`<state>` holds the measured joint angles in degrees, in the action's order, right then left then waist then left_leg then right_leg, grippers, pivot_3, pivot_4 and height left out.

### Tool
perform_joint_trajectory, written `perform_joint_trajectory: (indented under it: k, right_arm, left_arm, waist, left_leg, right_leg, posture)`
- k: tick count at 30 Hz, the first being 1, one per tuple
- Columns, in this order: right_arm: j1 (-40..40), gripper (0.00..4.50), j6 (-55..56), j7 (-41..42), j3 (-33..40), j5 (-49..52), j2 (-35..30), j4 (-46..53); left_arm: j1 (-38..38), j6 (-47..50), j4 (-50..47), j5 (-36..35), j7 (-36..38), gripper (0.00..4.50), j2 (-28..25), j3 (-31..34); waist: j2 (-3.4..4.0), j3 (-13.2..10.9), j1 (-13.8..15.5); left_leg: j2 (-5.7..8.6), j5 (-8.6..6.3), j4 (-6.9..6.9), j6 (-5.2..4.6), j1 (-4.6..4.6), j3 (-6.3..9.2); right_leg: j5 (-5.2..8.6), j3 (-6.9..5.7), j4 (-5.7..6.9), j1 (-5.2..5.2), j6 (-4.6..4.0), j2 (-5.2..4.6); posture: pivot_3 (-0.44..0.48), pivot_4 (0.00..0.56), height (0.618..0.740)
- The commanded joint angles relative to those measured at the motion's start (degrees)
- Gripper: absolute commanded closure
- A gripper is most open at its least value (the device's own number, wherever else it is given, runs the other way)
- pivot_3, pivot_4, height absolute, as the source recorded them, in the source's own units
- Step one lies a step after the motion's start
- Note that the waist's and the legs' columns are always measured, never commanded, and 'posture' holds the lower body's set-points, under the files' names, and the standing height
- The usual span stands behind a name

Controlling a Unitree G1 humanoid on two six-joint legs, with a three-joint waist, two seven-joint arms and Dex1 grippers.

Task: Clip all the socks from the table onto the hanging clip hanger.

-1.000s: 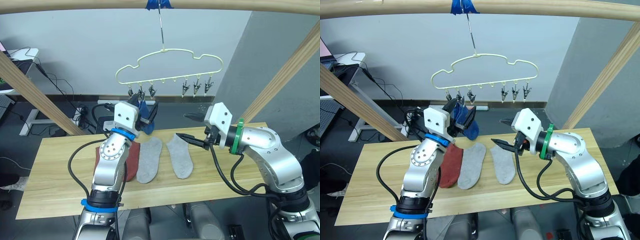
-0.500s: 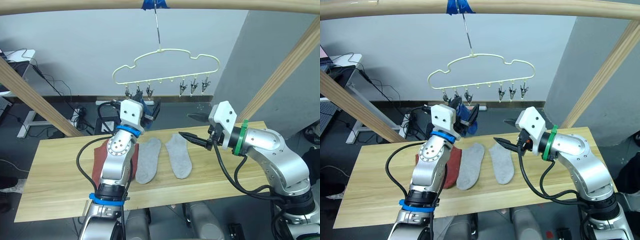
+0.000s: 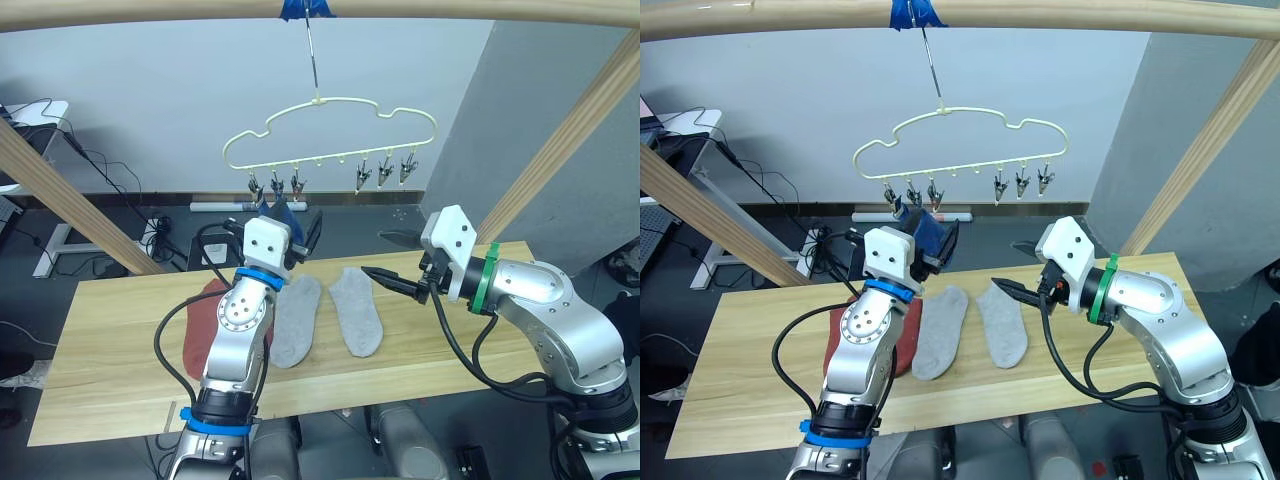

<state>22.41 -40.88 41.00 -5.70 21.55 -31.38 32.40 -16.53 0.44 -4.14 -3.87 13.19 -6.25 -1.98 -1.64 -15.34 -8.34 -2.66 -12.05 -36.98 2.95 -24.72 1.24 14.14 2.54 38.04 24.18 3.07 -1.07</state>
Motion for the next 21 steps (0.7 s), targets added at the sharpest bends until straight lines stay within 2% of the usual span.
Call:
perform_joint_trajectory:
  k: [1, 7, 16, 21]
  right_arm:
    - [0.0, 1.18, 0.8, -0.4, 1.0, 0.9, -0.6, 2.4]
    - [0.3, 1.18, 0.8, -0.4, 1.0, 0.9, -0.7, 2.2]
    - [0.5, 1.18, 0.6, -0.6, 1.1, 1.3, -0.6, 2.3]
    - [0.3, 1.18, 0.1, -0.1, 1.7, 3.3, 0.0, 2.9]
  left_arm:
    - [-1.4, 0.6, -0.9, 0.5, -1.1, 1.21, 0.1, 0.3]
    - [-4.6, 1.5, 3.9, -0.1, -2.2, 1.21, 0.3, 1.5]
    - [-11.8, -2.5, 12.5, -0.5, -2.4, 1.21, 0.6, 2.7]
    - [-13.8, -4.2, 13.0, -0.1, -3.2, 1.21, 0.5, 3.2]
  waist:
    - [0.0, 0.0, 0.0]
    - [0.0, 0.0, 0.0]
    - [0.0, 0.0, 0.0]
    - [0.0, 0.0, 0.0]
  left_leg:
    - [0.0, 0.0, 0.0, 0.0, 0.0, 0.0]
    - [0.0, 0.0, 0.01, 0.0, 0.0, -0.01]
    - [0.01, 0.0, 0.01, 0.0, 0.0, 0.0]
    - [0.01, 0.0, 0.03, 0.0, 0.0, -0.01]
  right_leg:
    - [0.0, 0.0, 0.0, 0.0, 0.0, 0.0]
    - [0.0, 0.0, -0.03, 0.0, 0.0, 0.0]
    - [0.0, -0.01, -0.03, 0.0, 0.01, 0.01]
    - [0.0, 0.0, -0.05, 0.0, 0.01, 0.01]
  posture:
    - [-0.281, 0.252, 0.74]
    - [-0.281, 0.253, 0.74]
    - [-0.289, 0.254, 0.74]
    - [-0.291, 0.252, 0.74]
